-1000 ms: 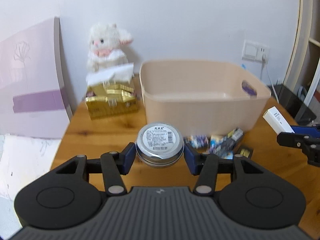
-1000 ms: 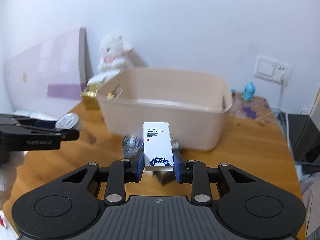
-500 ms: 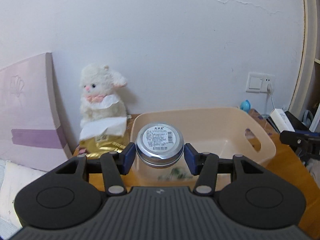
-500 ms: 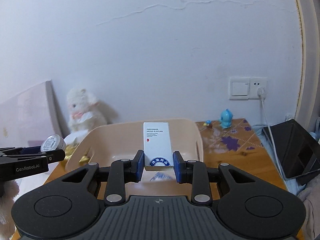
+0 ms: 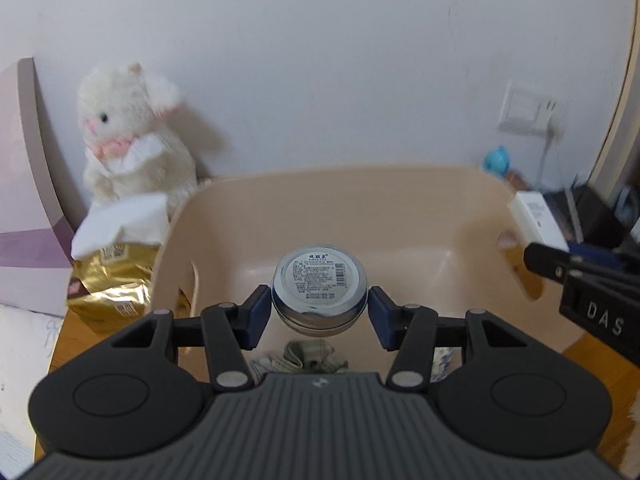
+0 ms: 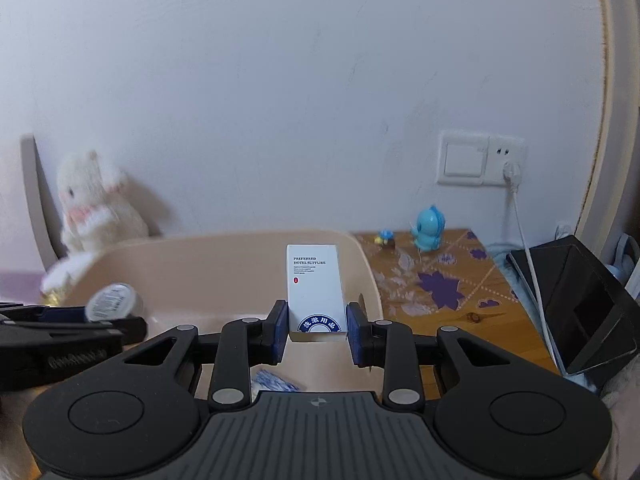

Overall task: Organize objects
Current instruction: 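Lift the tin and white box into the basket and open both grippers, then grasp the long dark box with the left gripper while the right grasps the black box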

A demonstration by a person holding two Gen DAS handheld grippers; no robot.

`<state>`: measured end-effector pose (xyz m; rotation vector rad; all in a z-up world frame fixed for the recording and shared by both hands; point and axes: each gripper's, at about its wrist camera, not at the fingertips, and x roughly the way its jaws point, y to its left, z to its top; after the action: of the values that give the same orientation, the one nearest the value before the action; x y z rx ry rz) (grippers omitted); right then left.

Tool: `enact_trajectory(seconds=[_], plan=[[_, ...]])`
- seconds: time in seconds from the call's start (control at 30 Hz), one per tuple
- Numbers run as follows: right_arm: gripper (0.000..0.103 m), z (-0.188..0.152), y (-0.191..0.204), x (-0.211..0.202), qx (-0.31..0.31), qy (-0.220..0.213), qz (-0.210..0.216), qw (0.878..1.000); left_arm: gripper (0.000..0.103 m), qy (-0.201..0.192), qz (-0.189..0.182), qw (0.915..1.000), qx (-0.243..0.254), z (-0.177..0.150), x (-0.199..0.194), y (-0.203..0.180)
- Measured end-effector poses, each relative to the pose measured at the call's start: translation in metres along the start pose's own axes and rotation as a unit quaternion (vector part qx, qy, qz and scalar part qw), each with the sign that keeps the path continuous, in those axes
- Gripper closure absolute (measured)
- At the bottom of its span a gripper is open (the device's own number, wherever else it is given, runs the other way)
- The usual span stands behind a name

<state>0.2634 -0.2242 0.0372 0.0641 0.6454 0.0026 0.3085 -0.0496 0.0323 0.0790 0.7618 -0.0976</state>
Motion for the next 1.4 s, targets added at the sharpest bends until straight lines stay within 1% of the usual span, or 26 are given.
enact_trajectory(seconds=[0.2,0.23,0.3,0.33,0.37,0.4,0.43,0.5,0.53,0.57,0.63,0.73,0.8,0.97,1.1,1.23,1.33,1.4], plan=[[0.074,0.001,0.006,0.025,-0.016,0.055,-0.002,0.998,0.048,0.042,-0.002,0.9991,0.001,-0.006,0.022,-0.003],[0.064,0.0,0.007,0.027,-0.02,0.061,-0.002,0.998,0.047,0.047,-0.002,0.9989,0.001,-0.006,0.024,-0.003],[0.06,-0.002,0.005,0.026,-0.012,0.059,-0.001,0.998,0.043,0.05,-0.001,0.9987,-0.002,-0.007,0.024,-0.001],[0.051,-0.002,0.004,0.024,-0.006,0.059,0.002,0.998,0.034,0.051,-0.001,0.9987,-0.004,-0.006,0.023,0.001],[0.04,-0.002,0.003,0.021,-0.001,0.057,0.007,0.998,0.027,0.049,-0.002,0.9988,-0.007,-0.006,0.02,0.003],[0.035,-0.002,0.002,0.017,0.003,0.053,0.011,0.999,0.026,0.046,-0.003,0.9989,-0.011,-0.005,0.016,0.005],[0.027,-0.001,0.002,0.012,0.004,0.046,0.013,0.999,0.026,0.043,-0.006,0.9989,-0.016,-0.004,0.011,0.008],[0.024,0.003,0.003,0.001,0.003,0.035,0.015,0.999,0.023,0.036,-0.006,0.999,-0.024,-0.001,0.0,0.012],[0.019,0.004,0.003,-0.006,0.004,0.028,0.014,0.999,0.02,0.032,-0.005,0.9991,-0.026,0.0,-0.006,0.014],[0.01,0.005,0.003,-0.013,0.007,0.019,0.014,1.0,0.018,0.028,-0.005,0.9993,-0.026,0.001,-0.012,0.016],[0.001,0.006,0.001,-0.028,0.014,0.004,0.017,1.0,0.016,0.018,-0.002,0.9995,-0.025,0.0,-0.026,0.019],[0.0,0.004,-0.001,-0.048,0.017,-0.004,0.018,1.0,0.012,0.009,-0.004,0.9996,-0.027,-0.004,-0.047,0.024],[0.0,-0.001,-0.004,-0.059,0.019,-0.006,0.016,1.0,0.012,0.005,-0.008,0.9995,-0.031,-0.009,-0.059,0.028],[0.0,-0.024,-0.008,-0.078,0.018,0.006,0.011,1.0,0.011,0.006,-0.008,0.9995,-0.031,-0.028,-0.079,0.032],[0.0,-0.047,-0.008,-0.083,0.007,0.026,0.007,1.0,0.01,0.009,0.003,0.9999,-0.012,-0.047,-0.089,0.031],[0.0,-0.072,-0.009,-0.082,-0.002,0.052,0.011,0.999,0.01,0.01,-0.006,0.9998,0.016,-0.067,-0.095,0.027],[0.0,-0.091,-0.005,-0.075,-0.018,0.069,0.01,0.997,0.01,0.012,-0.006,0.999,0.044,-0.082,-0.092,0.02],[0.0,-0.103,-0.003,-0.07,-0.027,0.08,0.012,0.996,0.011,0.017,-0.011,0.9984,0.052,-0.09,-0.088,0.017]])
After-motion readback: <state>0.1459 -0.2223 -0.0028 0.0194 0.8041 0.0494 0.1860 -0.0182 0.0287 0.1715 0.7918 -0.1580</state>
